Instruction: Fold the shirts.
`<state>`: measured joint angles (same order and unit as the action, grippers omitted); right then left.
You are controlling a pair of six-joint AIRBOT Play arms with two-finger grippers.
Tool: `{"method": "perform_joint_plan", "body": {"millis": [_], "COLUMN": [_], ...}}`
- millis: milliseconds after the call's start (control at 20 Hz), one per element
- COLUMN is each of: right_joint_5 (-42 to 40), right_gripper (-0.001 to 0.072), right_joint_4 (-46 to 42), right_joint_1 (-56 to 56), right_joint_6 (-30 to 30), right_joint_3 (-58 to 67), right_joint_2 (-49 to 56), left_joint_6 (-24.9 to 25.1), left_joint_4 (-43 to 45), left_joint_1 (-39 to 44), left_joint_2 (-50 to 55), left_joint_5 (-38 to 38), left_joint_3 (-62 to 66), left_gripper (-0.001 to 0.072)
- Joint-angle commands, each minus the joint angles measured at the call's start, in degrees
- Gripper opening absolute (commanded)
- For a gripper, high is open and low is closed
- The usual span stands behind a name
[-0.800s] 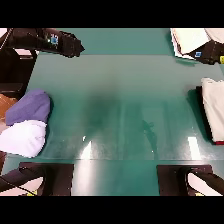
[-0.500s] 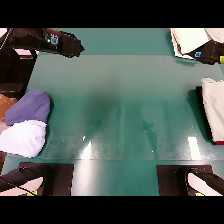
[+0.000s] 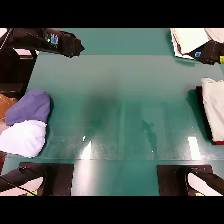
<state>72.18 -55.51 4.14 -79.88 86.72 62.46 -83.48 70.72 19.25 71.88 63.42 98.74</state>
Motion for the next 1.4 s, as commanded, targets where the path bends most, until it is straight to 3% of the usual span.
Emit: {"method": "perform_joint_plan", "body": {"millis": [0, 50, 100, 150, 400, 650, 800, 900, 950, 1000, 1050, 1350], "right_joint_5": [0.7, 1.3, 2.3, 3.3, 3.4, 3.3, 3.0, 2.5, 2.3, 2.3, 2.3, -4.7], "right_gripper": [0.0016, 0.0017, 0.0016, 0.0017, 0.0016, 0.0017, 0.0016, 0.0016, 0.0017, 0.0017, 0.0017, 0.0016], "right_joint_4": [0.0, 0.0, 0.0, -0.1, 0.0, 0.0, -0.1, 0.0, 0.0, 0.0, 0.0, 0.6], "right_joint_1": [0.1, 0.1, 0.1, 0.1, 0.1, 0.1, 0.1, 0.1, 0.1, 0.1, 0.1, 0.1], "right_joint_6": [0.0, 0.0, 0.0, 0.0, 0.0, 0.0, 0.0, 0.0, 0.0, 0.0, 0.0, -0.1], "right_joint_3": [0.1, 0.1, 0.1, 0.1, 0.0, 0.0, 0.0, 0.0, 0.0, 0.0, 0.0, 0.1], "right_joint_2": [0.0, 0.0, 0.0, 0.0, 0.0, 0.0, 0.0, 0.0, 0.0, 0.0, 0.0, -2.2], "left_joint_6": [2.5, 2.2, 0.1, -3.2, -6.6, -6.7, -7.7, -7.6, -7.9, -8.1, -8.0, -5.9], "left_joint_4": [7.6, 13.0, 18.4, 23.2, 26.6, 26.6, 26.7, 26.8, 26.8, 26.7, 26.6, 26.4], "left_joint_1": [-0.9, -2.0, -3.7, -6.3, -21.0, -29.6, -31.4, -31.4, -31.4, -31.4, -31.4, -27.9], "left_joint_2": [0.0, 0.0, 0.0, 0.0, 0.0, 0.0, 0.0, 0.0, 0.0, 0.0, -0.2, -12.2], "left_joint_5": [-1.1, 1.3, 3.3, 4.8, 4.7, -8.2, -12.1, -12.6, -12.5, -12.0, -11.1, -5.5], "left_joint_3": [0.0, 0.0, -0.4, -1.2, -14.7, -36.9, -42.4, -42.4, -42.4, -42.4, -42.3, -28.2], "left_gripper": [0.0028, 0.0253, 0.0551, 0.0659, 0.0658, 0.0658, 0.0657, 0.0655, 0.0511, 0.0224, 0.003, 0.0021]}}
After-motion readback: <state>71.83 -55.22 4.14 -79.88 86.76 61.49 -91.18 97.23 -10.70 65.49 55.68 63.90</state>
